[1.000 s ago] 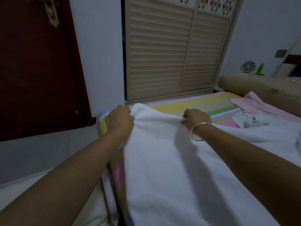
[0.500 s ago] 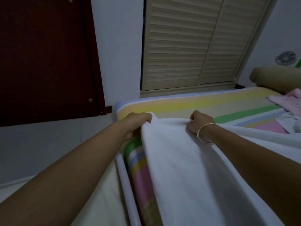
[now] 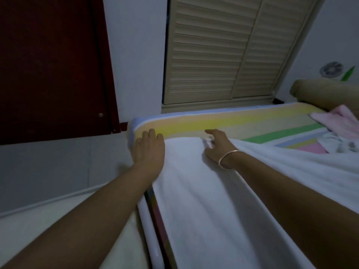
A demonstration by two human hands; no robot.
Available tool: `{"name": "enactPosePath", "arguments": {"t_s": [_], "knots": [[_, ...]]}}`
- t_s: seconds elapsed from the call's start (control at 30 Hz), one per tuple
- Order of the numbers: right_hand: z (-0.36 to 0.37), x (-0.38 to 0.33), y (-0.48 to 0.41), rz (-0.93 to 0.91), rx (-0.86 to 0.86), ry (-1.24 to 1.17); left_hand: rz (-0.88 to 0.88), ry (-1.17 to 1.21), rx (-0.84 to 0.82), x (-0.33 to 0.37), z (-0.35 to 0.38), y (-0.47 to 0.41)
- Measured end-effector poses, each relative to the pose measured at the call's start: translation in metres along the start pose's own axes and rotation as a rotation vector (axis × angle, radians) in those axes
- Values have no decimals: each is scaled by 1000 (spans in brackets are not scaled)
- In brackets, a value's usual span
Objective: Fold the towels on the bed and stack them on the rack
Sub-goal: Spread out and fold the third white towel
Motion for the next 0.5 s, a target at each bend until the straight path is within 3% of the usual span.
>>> {"name": "enactPosePath", "arguments": {"t_s": [0.13,0.2,0.37,0.5], "knots": [[-23,-17,86,-77,-58,119,155,175,-11,27,-18,29],[-37,-14,150,-21,-119,252,237,319,-43,46,-31,64],[-90,34,310,434,-292,456,569,554,-166,102,-48,209],[-110,49,412,672,-289,431,795,419,-142,119,-43,291]]}}
Point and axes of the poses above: each hand's wrist, its own y-axis away from the middle knuckle, its own z-axis out of the palm, x = y × z, the point moved 8 cm from there along -y, towards the middle knuckle, and after that the axes turned 14 degrees about -z, right-handed, at the moved point
